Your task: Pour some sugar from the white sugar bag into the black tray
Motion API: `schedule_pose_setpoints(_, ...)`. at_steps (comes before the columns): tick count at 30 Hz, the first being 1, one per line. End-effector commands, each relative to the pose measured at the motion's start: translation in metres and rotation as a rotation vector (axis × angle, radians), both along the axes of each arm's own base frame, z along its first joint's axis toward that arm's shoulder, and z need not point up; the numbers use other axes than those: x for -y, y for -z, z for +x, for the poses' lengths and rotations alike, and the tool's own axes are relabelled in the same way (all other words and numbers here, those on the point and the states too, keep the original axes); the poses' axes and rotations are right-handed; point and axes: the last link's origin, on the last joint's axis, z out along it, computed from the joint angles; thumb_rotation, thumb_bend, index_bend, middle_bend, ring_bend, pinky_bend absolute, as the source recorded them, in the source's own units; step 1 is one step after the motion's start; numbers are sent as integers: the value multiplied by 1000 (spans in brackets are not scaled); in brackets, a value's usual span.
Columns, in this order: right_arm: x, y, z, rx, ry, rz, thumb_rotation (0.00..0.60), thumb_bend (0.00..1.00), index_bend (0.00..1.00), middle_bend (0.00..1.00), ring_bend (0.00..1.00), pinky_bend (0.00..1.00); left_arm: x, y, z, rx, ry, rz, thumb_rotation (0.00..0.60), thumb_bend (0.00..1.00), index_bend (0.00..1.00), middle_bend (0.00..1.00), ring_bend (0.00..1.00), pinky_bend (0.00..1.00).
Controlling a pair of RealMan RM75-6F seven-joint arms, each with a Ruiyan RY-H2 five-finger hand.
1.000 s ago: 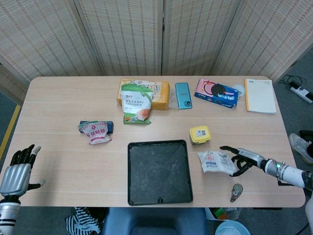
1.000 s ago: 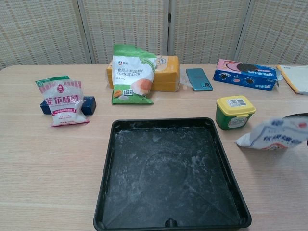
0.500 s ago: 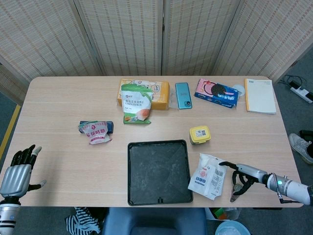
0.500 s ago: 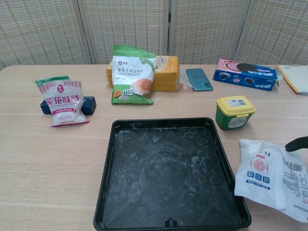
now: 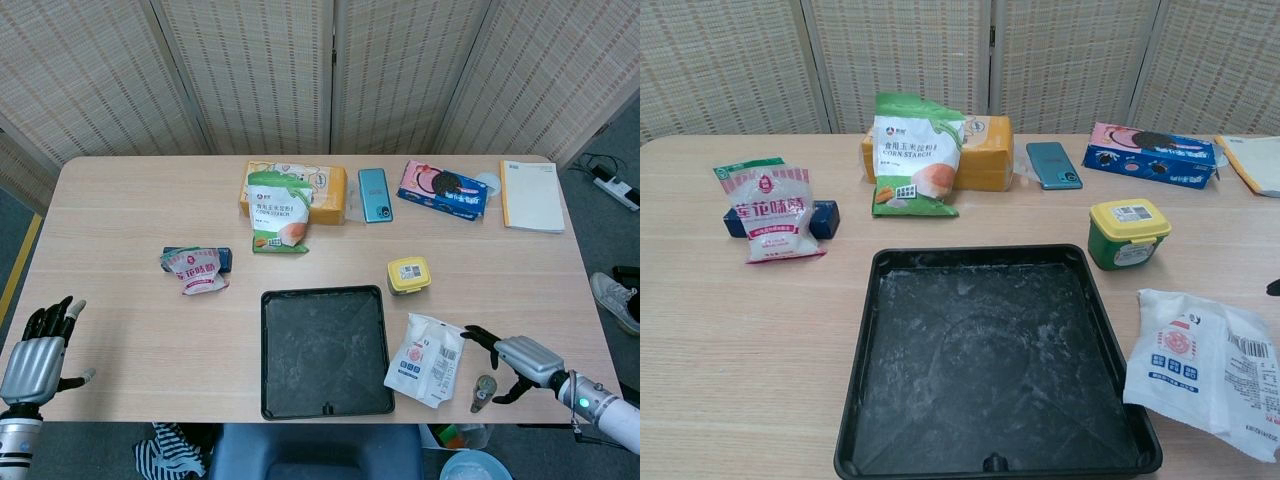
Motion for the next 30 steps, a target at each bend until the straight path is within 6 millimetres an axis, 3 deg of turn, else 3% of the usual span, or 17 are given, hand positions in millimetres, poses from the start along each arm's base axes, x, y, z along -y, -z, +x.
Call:
schedule_pose_setpoints(1, -11, -3, 6, -81, -144, -216, 600, 159, 0, 0, 229, 429, 0, 0, 0, 2, 2, 0, 600, 171, 0, 0, 39, 78)
schedule_pose_setpoints(5, -13, 8, 3, -181, -255, -309, 600, 159, 0, 0, 27, 108, 1, 0, 1, 2, 4, 0, 600, 171, 0, 0, 39, 79)
schedule_pose_setpoints(8, -13, 21, 1, -196, -309, -362, 600, 159, 0, 0, 0, 16, 1, 0, 1, 3, 6, 1, 600, 171, 0, 0, 39, 79)
schedule_pose_setpoints(18, -6, 60, 6, -179, -449, -389, 600, 159, 0, 0, 0, 0, 2, -1, 1, 7, 8, 11, 600, 170, 0, 0, 48, 91)
schedule_pose_setpoints(30, -23, 73, 11, -174, -496, -368, 600, 160, 0, 0, 0, 0, 5, -1, 3, 11, 21, 5, 600, 170, 0, 0, 49, 89)
